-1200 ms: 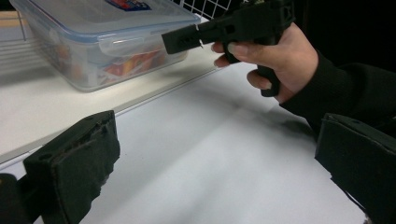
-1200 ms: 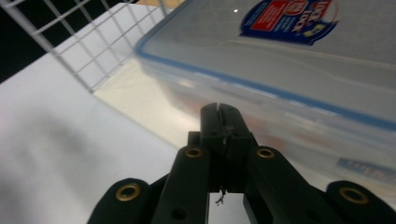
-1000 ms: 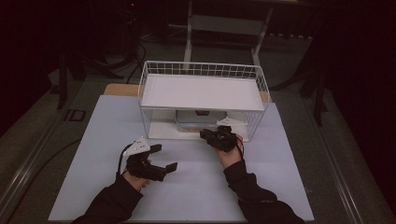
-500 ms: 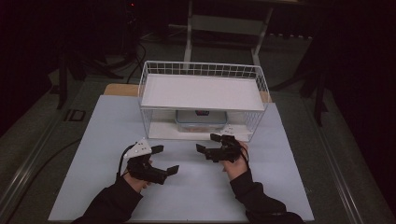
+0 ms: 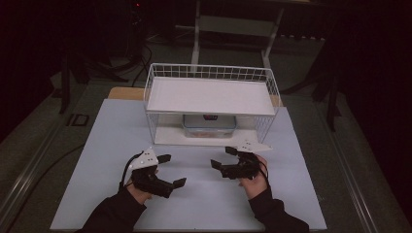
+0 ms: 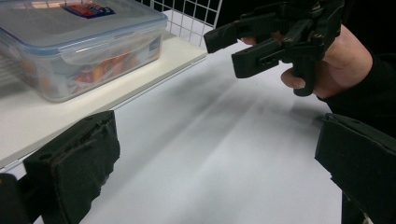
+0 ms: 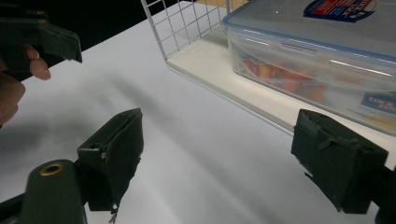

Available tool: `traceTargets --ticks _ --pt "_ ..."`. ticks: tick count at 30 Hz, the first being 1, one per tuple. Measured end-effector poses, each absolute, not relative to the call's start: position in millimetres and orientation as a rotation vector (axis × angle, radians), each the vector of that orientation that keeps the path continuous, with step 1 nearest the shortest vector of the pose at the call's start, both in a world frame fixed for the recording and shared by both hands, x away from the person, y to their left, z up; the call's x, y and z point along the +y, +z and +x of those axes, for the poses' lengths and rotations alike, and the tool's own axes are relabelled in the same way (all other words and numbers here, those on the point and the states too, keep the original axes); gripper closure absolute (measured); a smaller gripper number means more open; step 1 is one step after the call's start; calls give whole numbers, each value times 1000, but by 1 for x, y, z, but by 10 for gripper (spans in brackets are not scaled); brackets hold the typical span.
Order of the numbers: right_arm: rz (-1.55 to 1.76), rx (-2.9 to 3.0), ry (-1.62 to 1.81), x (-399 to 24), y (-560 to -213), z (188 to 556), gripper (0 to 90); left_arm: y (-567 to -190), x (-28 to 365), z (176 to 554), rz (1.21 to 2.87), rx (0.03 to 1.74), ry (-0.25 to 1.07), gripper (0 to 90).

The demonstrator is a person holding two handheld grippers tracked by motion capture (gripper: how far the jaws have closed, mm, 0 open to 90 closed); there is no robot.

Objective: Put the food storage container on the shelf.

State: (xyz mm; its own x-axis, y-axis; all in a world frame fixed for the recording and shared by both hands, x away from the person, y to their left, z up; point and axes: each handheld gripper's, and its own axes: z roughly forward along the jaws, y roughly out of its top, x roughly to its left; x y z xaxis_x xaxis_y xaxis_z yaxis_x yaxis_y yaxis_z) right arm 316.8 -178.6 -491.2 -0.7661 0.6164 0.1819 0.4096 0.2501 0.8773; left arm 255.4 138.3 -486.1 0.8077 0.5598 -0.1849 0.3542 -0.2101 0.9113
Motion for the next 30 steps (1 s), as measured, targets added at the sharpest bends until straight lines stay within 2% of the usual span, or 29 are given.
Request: traceTargets --ticks 30 --pt "874 2337 1500 -229 -493 258 166 -486 153 230 1831 623 215 0"
